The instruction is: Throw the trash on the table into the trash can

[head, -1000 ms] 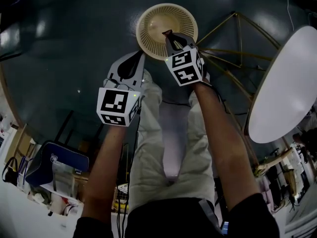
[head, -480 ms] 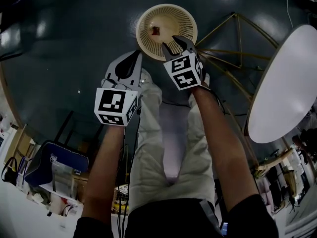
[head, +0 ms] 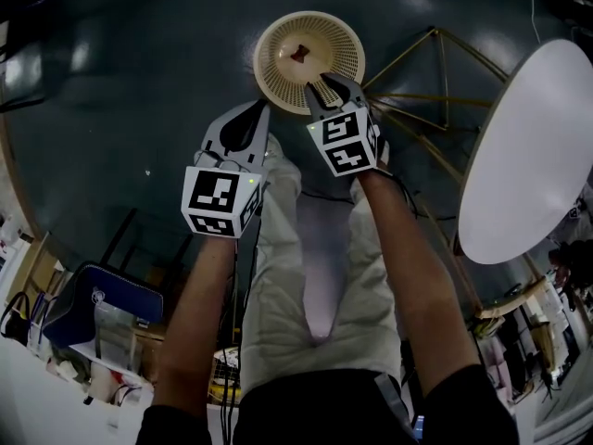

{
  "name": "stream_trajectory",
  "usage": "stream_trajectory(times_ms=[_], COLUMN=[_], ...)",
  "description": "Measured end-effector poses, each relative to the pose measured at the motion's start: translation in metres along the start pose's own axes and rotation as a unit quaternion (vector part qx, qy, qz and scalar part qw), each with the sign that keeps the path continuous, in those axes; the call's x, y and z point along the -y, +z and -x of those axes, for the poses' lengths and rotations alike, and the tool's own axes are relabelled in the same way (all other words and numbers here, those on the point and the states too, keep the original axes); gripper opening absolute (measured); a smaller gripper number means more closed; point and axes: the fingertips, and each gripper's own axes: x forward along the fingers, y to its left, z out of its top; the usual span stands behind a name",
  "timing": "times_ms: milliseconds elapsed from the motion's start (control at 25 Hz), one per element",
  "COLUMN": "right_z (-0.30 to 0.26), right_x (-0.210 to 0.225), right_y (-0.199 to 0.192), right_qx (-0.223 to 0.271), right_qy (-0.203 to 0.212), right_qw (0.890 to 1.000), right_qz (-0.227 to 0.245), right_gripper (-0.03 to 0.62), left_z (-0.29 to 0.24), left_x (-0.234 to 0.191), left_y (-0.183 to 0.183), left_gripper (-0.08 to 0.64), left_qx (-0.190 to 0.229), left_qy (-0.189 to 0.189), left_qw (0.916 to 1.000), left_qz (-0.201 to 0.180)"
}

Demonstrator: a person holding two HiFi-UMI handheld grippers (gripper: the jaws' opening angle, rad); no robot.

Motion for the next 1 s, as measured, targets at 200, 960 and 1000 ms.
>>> stream_trajectory(times_ms=[200, 960, 1000], right_z=[0.021, 0.187, 0.198], right_x=[-0.005, -0.003, -0.002], right_y=[0.007, 0.102, 0.108], right_qx=[0.010, 0.074, 0.078], right_qy=[-0.002, -0.005, -0.006], right_qw=[1.000, 0.997, 0.997], right_qz=[0.002, 0.001, 0.002], right_gripper=[0.073, 0.019, 0.018], left_z=[0.011, 0.090, 0.094], left_x=[0.006, 0.054, 0.062], left_y=[0.009, 0.125, 0.132], left_gripper=[0.014, 0.014, 0.014], left_qx=[0.007, 0.050, 0.053], left_qy=[0.005, 0.026, 0.021], left_qw=[1.0000, 0.9973, 0.9970], left_qz=[-0.002, -0.048, -0.053])
